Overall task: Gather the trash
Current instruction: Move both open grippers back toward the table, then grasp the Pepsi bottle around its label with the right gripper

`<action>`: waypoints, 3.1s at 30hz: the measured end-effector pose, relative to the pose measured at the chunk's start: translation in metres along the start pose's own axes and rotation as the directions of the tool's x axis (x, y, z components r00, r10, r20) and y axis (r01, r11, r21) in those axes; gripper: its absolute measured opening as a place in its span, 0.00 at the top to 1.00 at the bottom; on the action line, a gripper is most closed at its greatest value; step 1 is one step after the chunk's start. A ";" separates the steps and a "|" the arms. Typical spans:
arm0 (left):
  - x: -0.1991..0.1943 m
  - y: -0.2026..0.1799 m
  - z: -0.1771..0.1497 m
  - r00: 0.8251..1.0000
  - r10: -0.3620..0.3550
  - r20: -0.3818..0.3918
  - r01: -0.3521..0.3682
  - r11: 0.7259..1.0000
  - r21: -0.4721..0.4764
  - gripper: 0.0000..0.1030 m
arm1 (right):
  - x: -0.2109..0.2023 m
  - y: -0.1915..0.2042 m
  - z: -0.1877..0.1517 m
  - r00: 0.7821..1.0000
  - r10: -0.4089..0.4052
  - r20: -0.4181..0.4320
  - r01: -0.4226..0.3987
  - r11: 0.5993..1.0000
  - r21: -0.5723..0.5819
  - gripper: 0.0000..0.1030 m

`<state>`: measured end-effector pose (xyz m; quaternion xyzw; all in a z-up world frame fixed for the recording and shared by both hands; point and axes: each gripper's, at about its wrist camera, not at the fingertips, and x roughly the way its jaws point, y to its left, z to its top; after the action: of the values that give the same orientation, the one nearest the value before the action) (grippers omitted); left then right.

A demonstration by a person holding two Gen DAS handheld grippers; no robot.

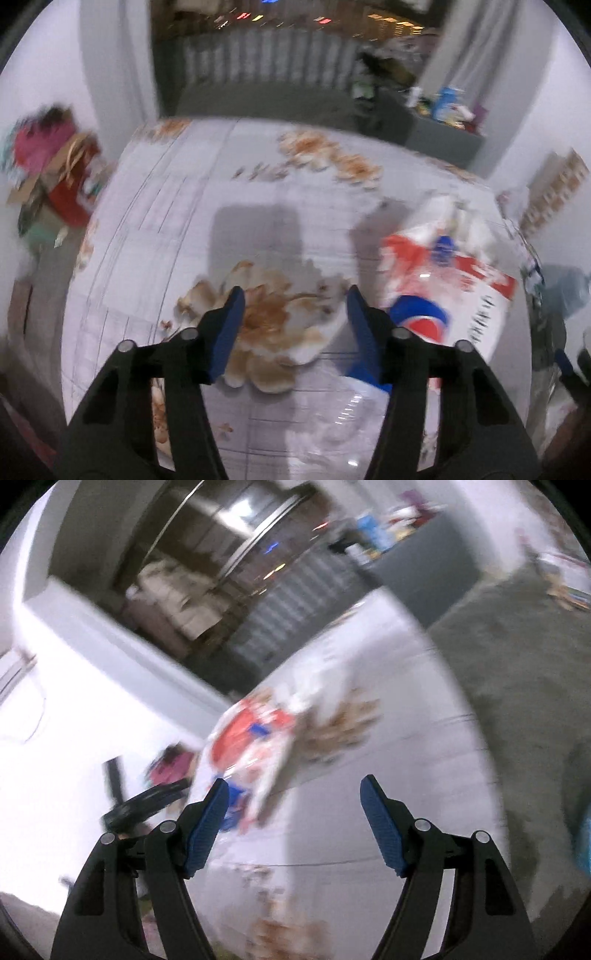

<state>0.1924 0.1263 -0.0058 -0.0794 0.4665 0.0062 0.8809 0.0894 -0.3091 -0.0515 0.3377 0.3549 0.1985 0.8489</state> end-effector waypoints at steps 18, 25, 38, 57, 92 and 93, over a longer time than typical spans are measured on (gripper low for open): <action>0.031 -0.019 -0.033 0.976 -0.131 -0.176 0.140 0.989 0.041 0.66 | 0.092 0.070 -0.018 0.969 0.106 -0.223 -0.125 0.989 -0.074 0.31; 0.028 -0.024 -0.033 0.972 -0.145 -0.185 0.157 0.986 0.050 0.66 | 0.100 0.065 -0.018 0.967 0.106 -0.231 -0.122 0.991 -0.054 0.31; 0.031 -0.026 -0.033 0.972 -0.134 -0.192 0.148 0.987 0.058 0.66 | 0.100 0.058 -0.018 0.965 0.116 -0.234 -0.127 0.991 -0.034 0.31; 0.036 -0.022 -0.037 0.971 -0.131 -0.200 0.144 0.988 0.051 0.66 | 0.098 0.060 -0.021 0.967 0.101 -0.234 -0.113 0.993 -0.035 0.31; 0.027 0.012 -0.082 0.856 -0.513 -0.067 0.514 0.858 -0.004 0.64 | 0.191 0.133 -0.041 0.895 -0.329 -0.299 0.237 0.922 -0.306 0.39; 0.030 0.012 -0.076 0.853 -0.518 -0.062 0.519 0.855 -0.007 0.64 | 0.189 0.132 -0.041 0.896 -0.326 -0.301 0.236 0.925 -0.298 0.39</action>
<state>0.1460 0.1253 -0.0742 -0.1979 0.4547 -0.2362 0.8357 0.1725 -0.0906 -0.0672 0.1307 0.5150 0.1729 0.8293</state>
